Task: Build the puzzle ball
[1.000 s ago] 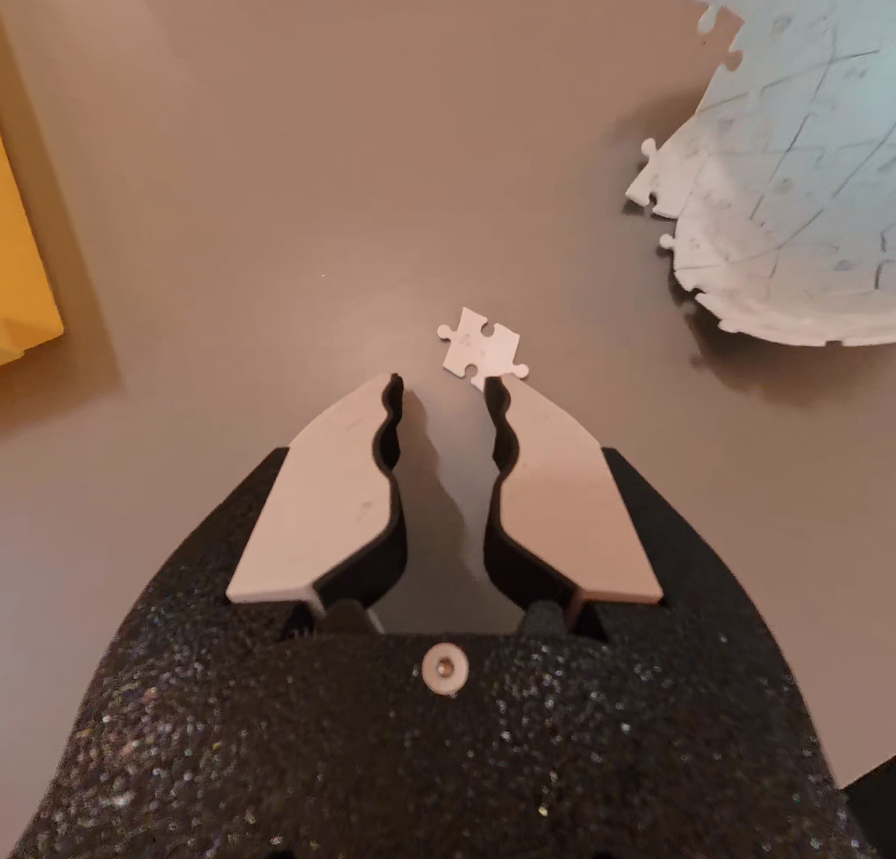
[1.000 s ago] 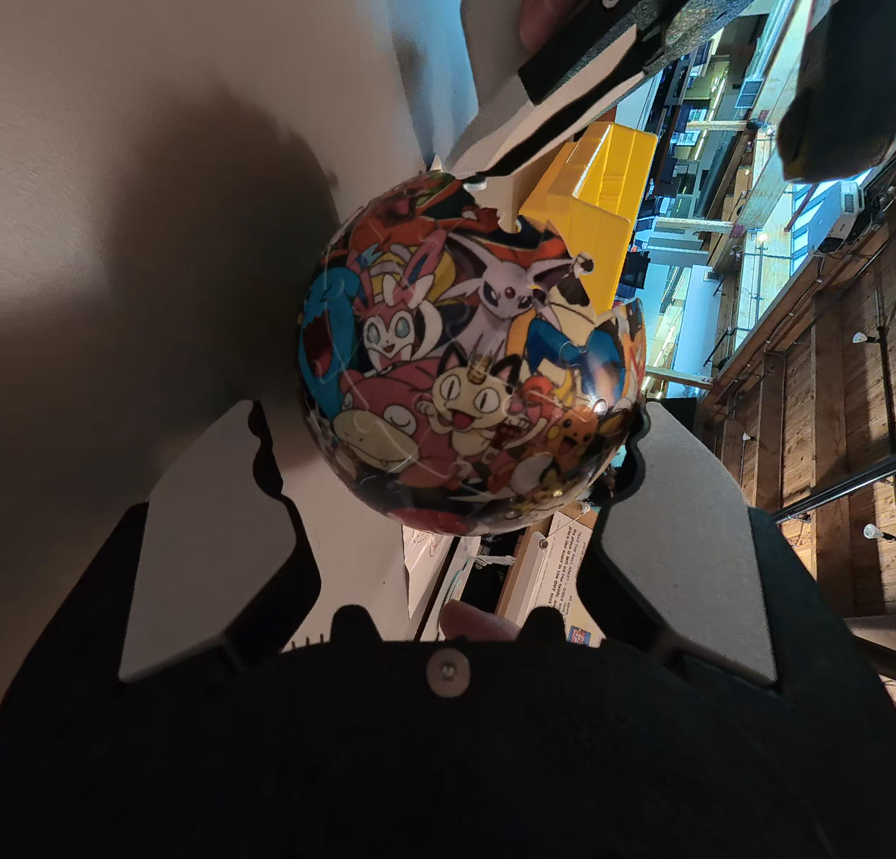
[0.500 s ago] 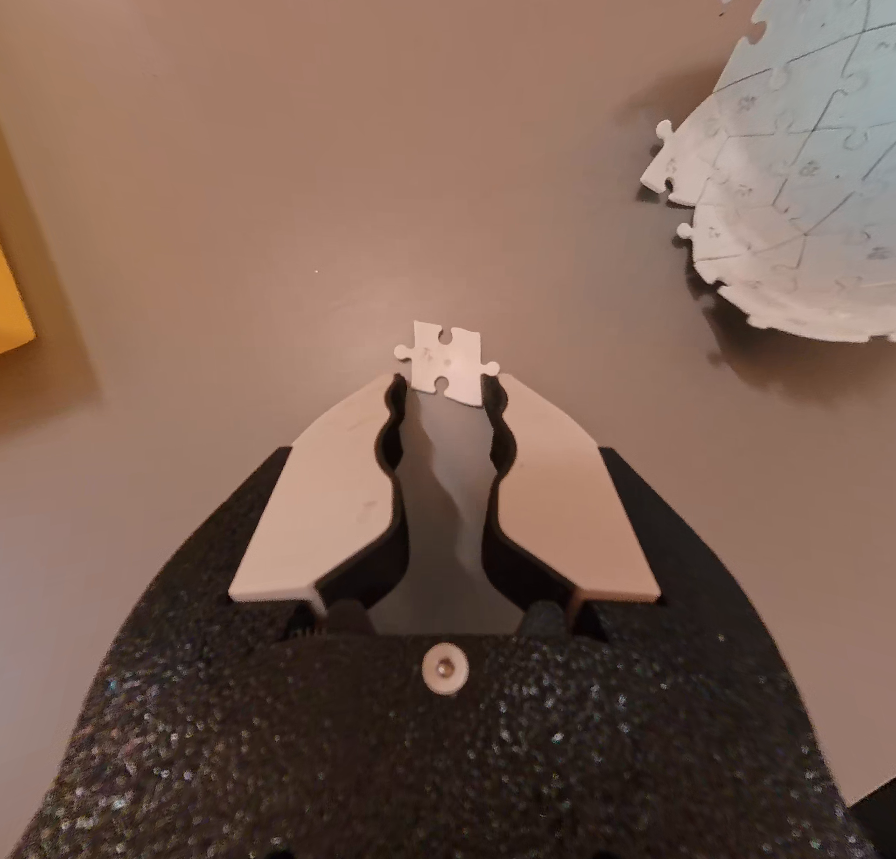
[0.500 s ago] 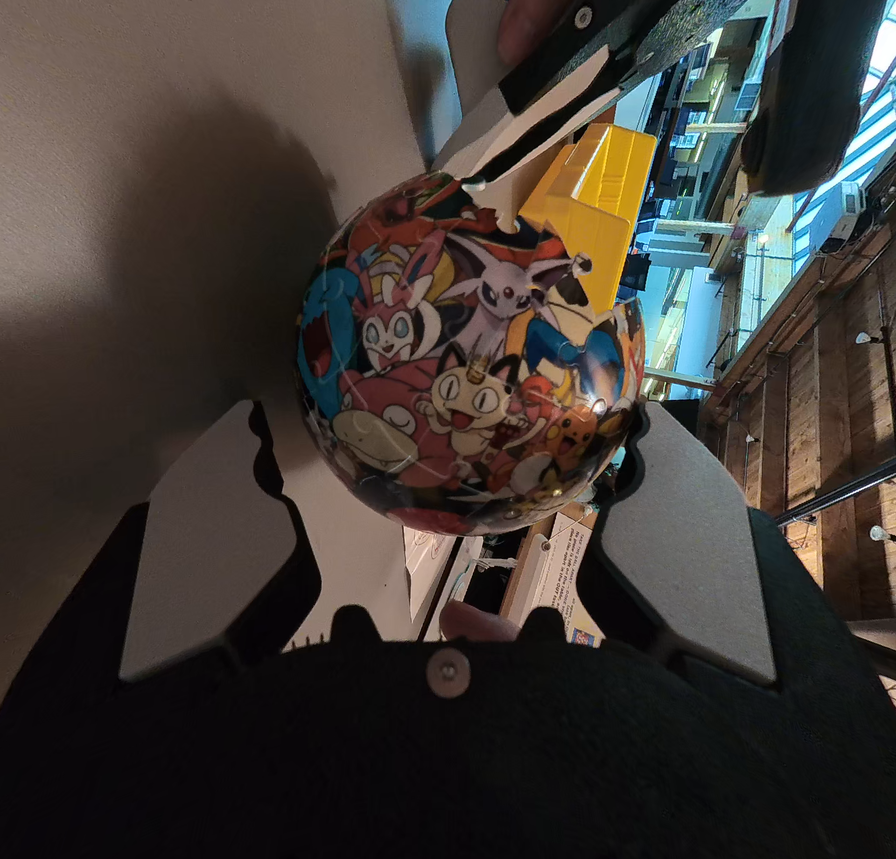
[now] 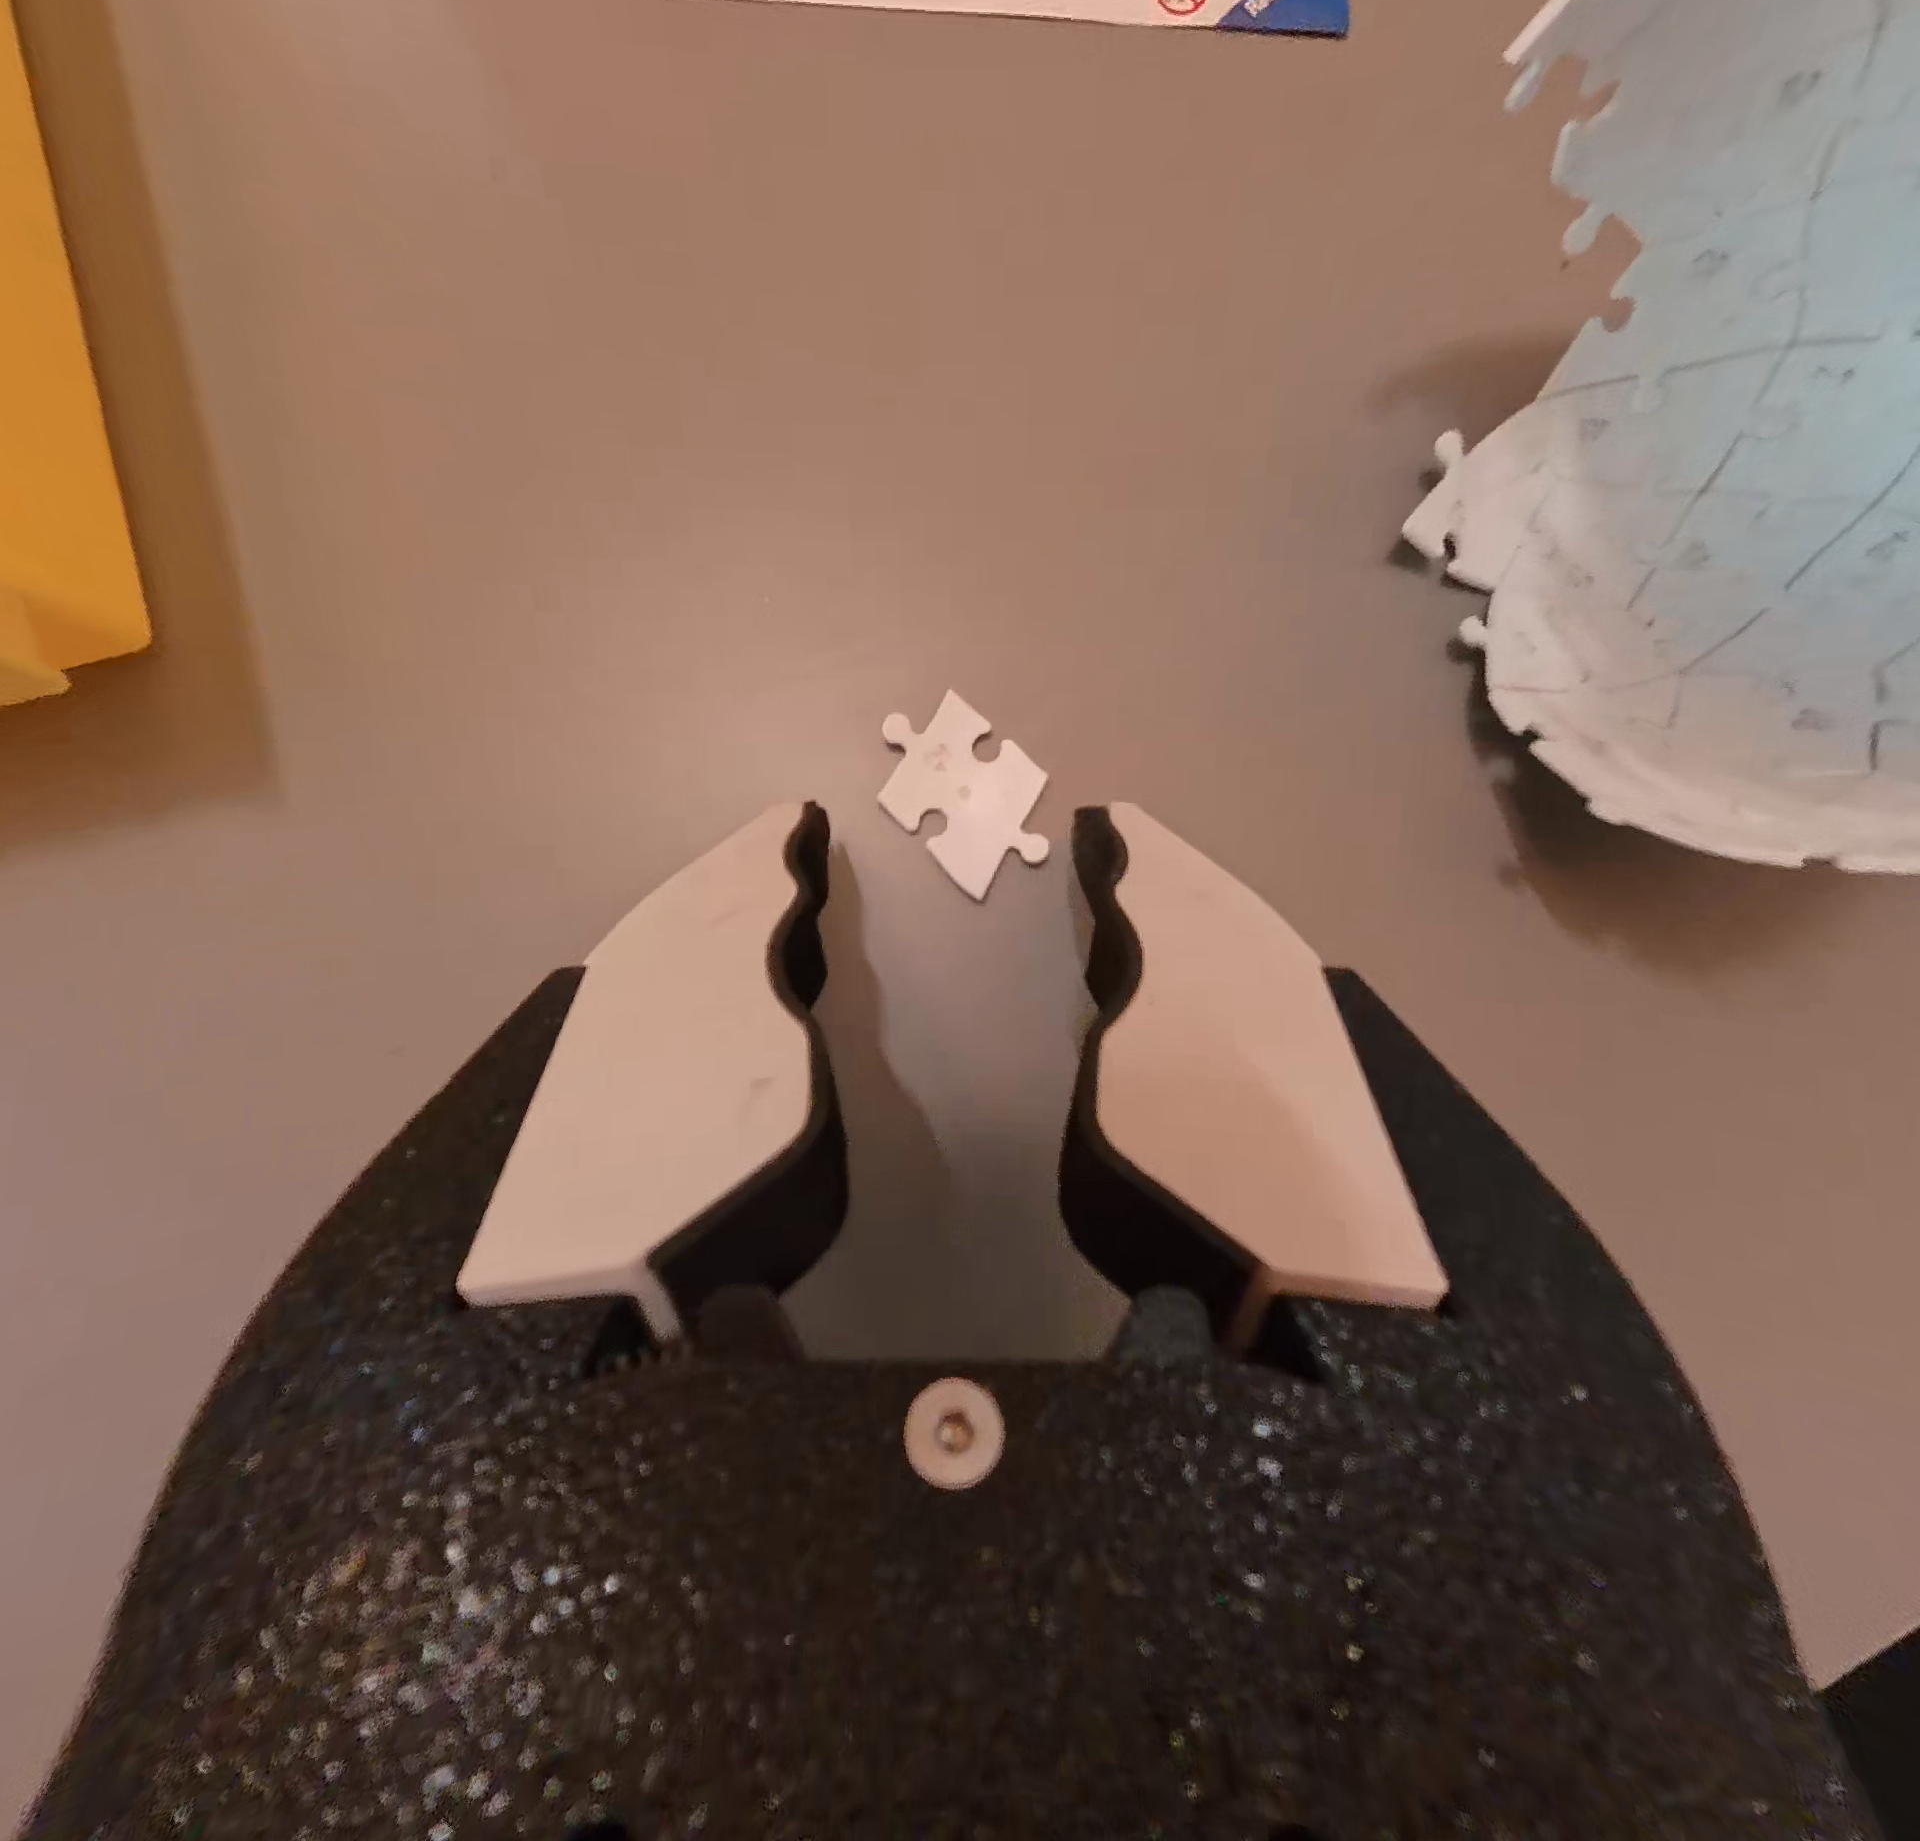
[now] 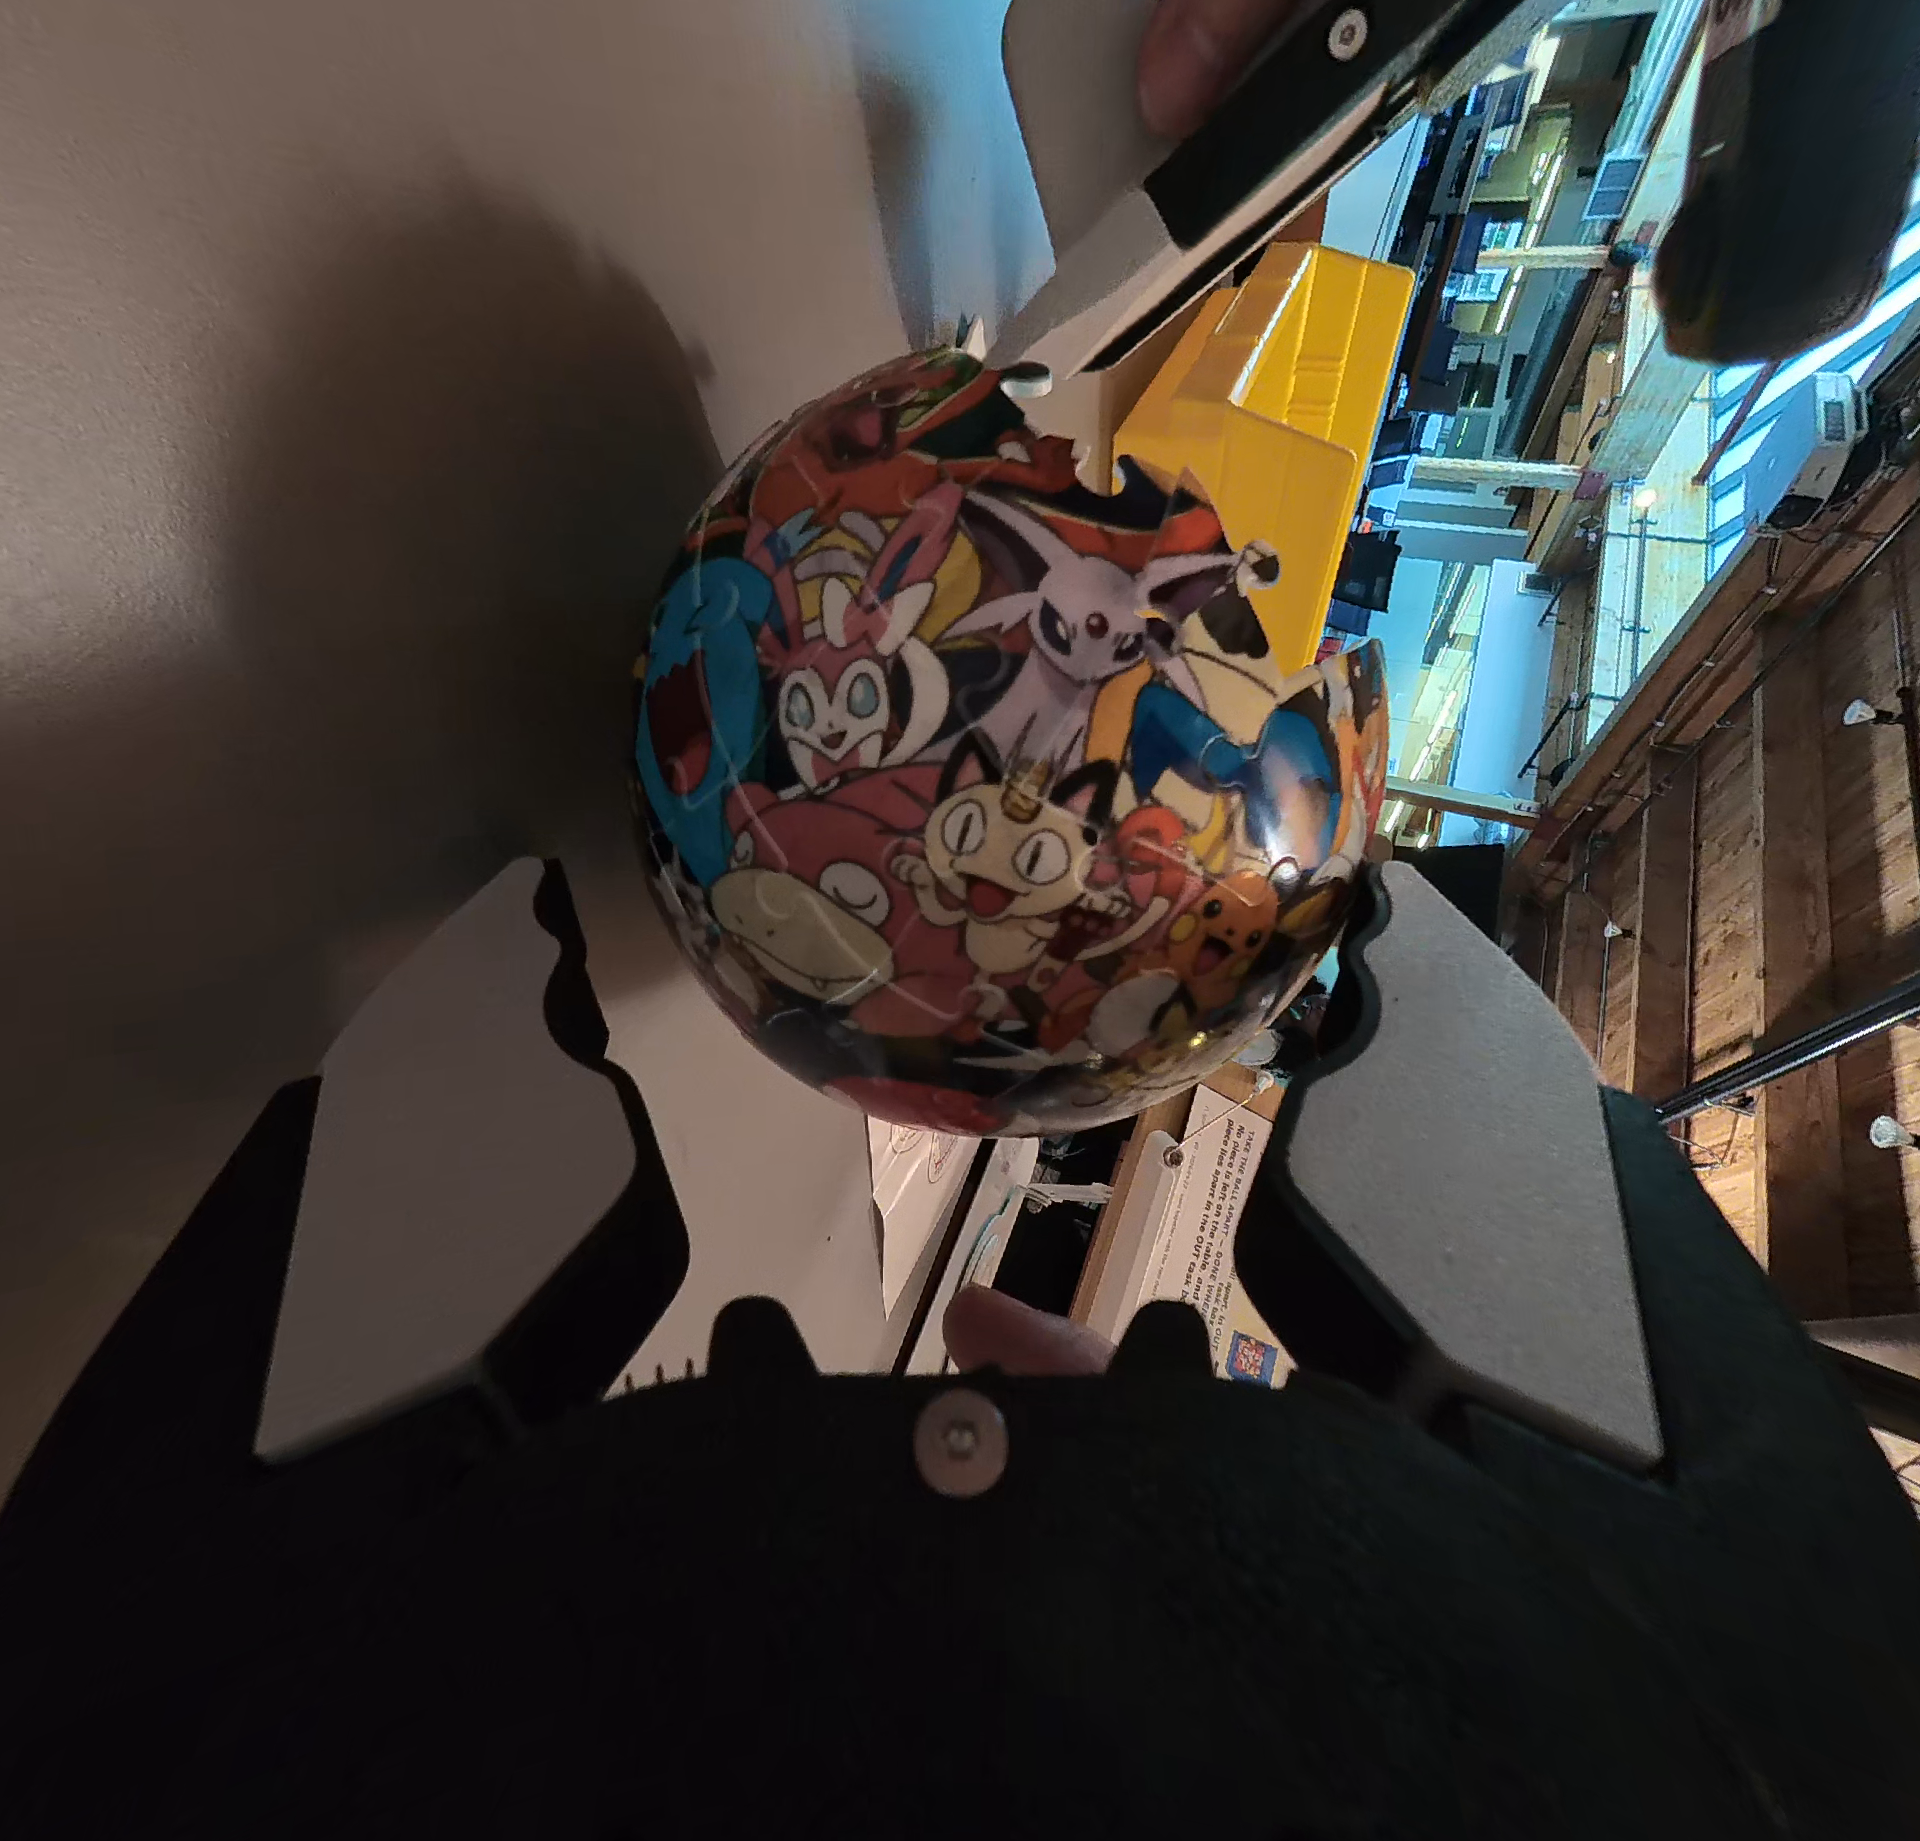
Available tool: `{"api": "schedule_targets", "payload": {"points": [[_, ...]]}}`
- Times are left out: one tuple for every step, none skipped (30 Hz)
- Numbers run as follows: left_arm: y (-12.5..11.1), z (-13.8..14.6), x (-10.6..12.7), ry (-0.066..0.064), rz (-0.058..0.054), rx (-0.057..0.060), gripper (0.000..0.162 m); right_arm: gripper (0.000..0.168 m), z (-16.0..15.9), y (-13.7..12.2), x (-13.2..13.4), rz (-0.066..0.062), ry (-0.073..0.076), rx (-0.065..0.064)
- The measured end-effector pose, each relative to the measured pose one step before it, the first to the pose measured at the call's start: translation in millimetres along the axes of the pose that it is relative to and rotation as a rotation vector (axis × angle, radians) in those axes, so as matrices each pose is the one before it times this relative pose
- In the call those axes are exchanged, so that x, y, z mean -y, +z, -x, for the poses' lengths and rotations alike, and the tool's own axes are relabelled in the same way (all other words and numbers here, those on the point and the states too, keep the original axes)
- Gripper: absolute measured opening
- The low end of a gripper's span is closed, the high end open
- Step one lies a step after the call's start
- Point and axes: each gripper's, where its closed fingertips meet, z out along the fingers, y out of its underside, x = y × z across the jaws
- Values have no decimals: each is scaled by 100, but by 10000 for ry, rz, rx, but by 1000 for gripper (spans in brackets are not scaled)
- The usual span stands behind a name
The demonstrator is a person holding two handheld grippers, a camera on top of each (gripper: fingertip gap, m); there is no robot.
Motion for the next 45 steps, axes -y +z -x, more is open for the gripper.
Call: {"api": "schedule_targets", "payload": {"points": [[249,-16,39,20,25,48,48,135,7,18,37,-14,2,-1],[288,146,-82,60,103,141,48,135,-3,-3,26,-11,7,-1],[293,338,-144,48,157,242,47,135,3,-4,17,-4,-5,3],[266,254,-134,45,135,167,46,135,4,-17,6,-1,-6,0],[143,-33,-19,33,40,-46,44,135,13,-16,-23,5,8,1],[29,-93,88,-15,-38,-96,37,135,7,-3,-43,9,12,-1],[34,58,30,50,0,11,34,135,18,-1,-53,9,12,0],[27,5,25,156,-16,-30,28,135,3,12,-58,10,16,0],[30,-202,37,227,-41,-186,28,135,5,20,-38,2,19,1],[27,-291,38,281,-59,-258,28,136,-7,25,-13,-10,21,-2],[23,-278,35,327,-71,-236,28,136,-6,33,19,-12,22,1],[21,-289,30,311,-64,-219,28,136,-2,18,27,-7,10,-2],[20,-428,33,269,-70,-280,28,136,-9,23,43,-12,0,-1],[33,-549,49,316,-77,-319,27,136,-9,13,66,-19,-5,-4],[50,-522,78,396,-76,-240,27,136,-1,3,67,-18,-6,-1],[51,-465,146,478,-107,-132,27,136,-3,-4,47,-10,-13,1],[36,-549,212,598,-135,-129,27,136,1,-5,39,-12,-15,5],[22,-555,261,666,-151,-107,27,136,6,-10,26,-17,-5,8],[29,-412,334,675,-151,-30,27,136,4,-8,7,-18,-4,14],[51,-346,439,674,-152,-11,27,136,-4,-7,-7,-18,-16,24],[85,-345,560,689,-177,-55,27,136,5,8,-8,-20,-16,44],[127,-332,698,668,-207,-76,27,136,2,14,13,-54,-1,70],[175,-260,717,619,-198,-100,27,135,-16,10,50,-89,29,80],[219,-25,633,579,-164,-29,27,135,-64,5,53,-102,68,69],[254,234,516,518,-138,56,27,134,-70,29,12,-77,80,58],[259,343,358,386,-122,45,27,133,-35,22,-38,-38,58,62],[278,187,214,223,-71,-114,27,133,0,7,-47,-15,17,34],[259,-58,110,111,-28,-303,27,133,11,-19,-51,4,-10,0],[221,-145,75,89,11,-336,27,133,49,-33,-62,25,-23,-8],[181,-88,109,125,7,-239,27,134,65,-42,-60,25,-23,1],[137,-104,157,145,-18,-192,27,135,58,-34,-37,8,-11,-4],[121,-222,171,124,-24,-233,27,135,29,-36,-61,8,-4,-4],[125,-246,164,110,-33,-222,27,135,-3,-14,-67,5,1,3],[155,-149,82,138,-17,-133,27,135,-19,-4,-47,-20,11,8],[169,-4,-50,172,48,-23,23,134,-36,-1,1,-47,10,6],[171,72,-159,172,102,21,20,134,-32,12,21,-54,5,6],[148,32,-223,135,133,-25,19,134,-21,22,0,-49,-7,28],[110,23,-201,37,104,-39,19,134,2,14,7,-60,-10,49],[52,84,-63,-75,6,7,19,134,-32,19,-42,-54,24,53],[-24,120,67,-158,-114,43,21,134,-42,43,-109,-22,45,56],[-117,11,179,-257,-209,3,22,133,-74,54,-150,5,10,38],[-215,-99,324,-395,-320,-50,22,132,-57,58,-161,29,-5,24],[-321,-82,414,-499,-407,-38,22,132,-36,50,-130,24,3,30],[-392,100,409,-505,-452,89,21,132,-22,38,-34,-8,10,11],[-389,454,264,-481,-396,331,20,132,-3,11,41,-49,-13,-5]]}}
